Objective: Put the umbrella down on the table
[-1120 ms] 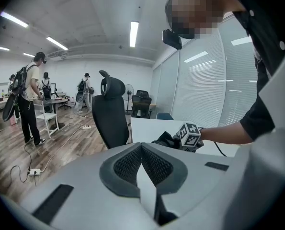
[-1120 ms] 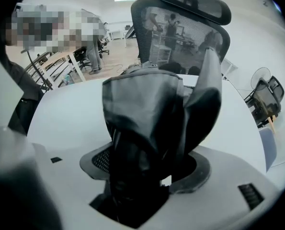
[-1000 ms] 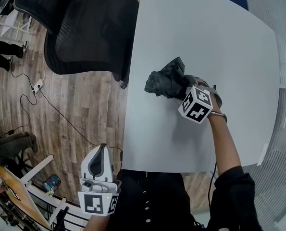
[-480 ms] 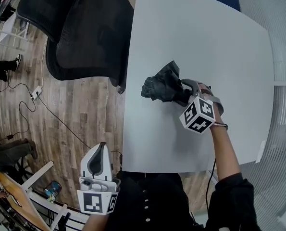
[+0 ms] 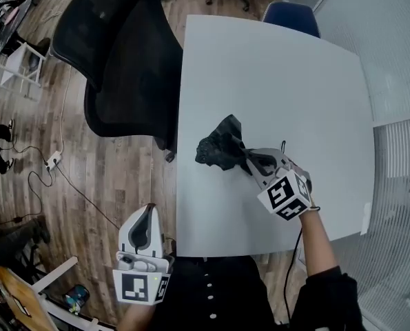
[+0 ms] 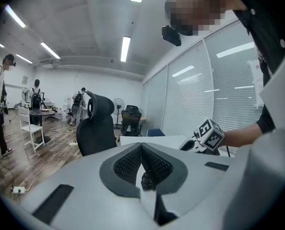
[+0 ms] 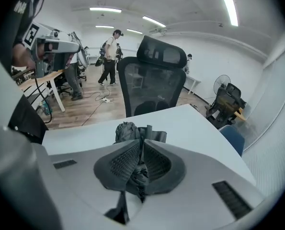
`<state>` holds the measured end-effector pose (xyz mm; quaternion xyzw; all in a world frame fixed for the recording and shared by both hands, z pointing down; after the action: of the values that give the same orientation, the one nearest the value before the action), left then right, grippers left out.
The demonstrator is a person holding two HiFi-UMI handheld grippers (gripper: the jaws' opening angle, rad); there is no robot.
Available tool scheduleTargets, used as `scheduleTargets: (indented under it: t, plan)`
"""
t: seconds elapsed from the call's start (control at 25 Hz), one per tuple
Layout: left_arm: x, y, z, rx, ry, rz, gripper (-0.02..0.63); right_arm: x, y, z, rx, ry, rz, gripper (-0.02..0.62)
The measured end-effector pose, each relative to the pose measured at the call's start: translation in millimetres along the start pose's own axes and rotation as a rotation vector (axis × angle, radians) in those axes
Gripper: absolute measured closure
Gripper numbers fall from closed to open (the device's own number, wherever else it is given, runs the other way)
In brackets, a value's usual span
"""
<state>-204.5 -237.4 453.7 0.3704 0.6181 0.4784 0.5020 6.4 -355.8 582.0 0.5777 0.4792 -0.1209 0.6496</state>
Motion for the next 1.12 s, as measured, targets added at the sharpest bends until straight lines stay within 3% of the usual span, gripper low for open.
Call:
scheduleTargets:
  t: [0.24,0.36,0.48,0.6,0.92,1.12]
  plan:
    - [5.4,-31.5,1.8,-0.029,0.015,0.080,0.592,59.7,-39.3,-0.9,-0.113,0.095,0.209,0.559]
    - [7.9,-42.2,1.6,-0.041,0.021,0.112,0.592,86.4,-54.7,-1.9,-0.187,0.093,0.272,0.565]
    - [9.2,-51.4,0.9,-0.053,0.026,0.138,0.592,114.9,-64.8,3.0,-0.235,0.152,0.345,0.566]
    - [10.8,-62.3,0.4,-0.067,0.028,0.166,0.592,146.0,-68.6,10.3,-0.278,0.230,0.421,0.568]
    - [16.8,-88.2,8.7,-0.096,0.034,0.239,0.592,227.8,-74.1,17.0,-0.390,0.323,0.655,0.566]
    - [24.2,-104.3,7.3,-0.107,0.023,0.284,0.592,259.3,-72.9,14.7,-0.429,0.379,0.745,0.567]
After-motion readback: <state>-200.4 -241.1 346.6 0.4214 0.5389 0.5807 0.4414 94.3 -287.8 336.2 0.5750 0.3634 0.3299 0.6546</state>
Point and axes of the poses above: the fingertips, and each gripper's own axes: x backward along the fingers, z to its right, y out of its underside, the point moved 1 cm from there along x, backward along the fingers, and after that the axes turned 5 degrees about -x, right-handed, at the moved point
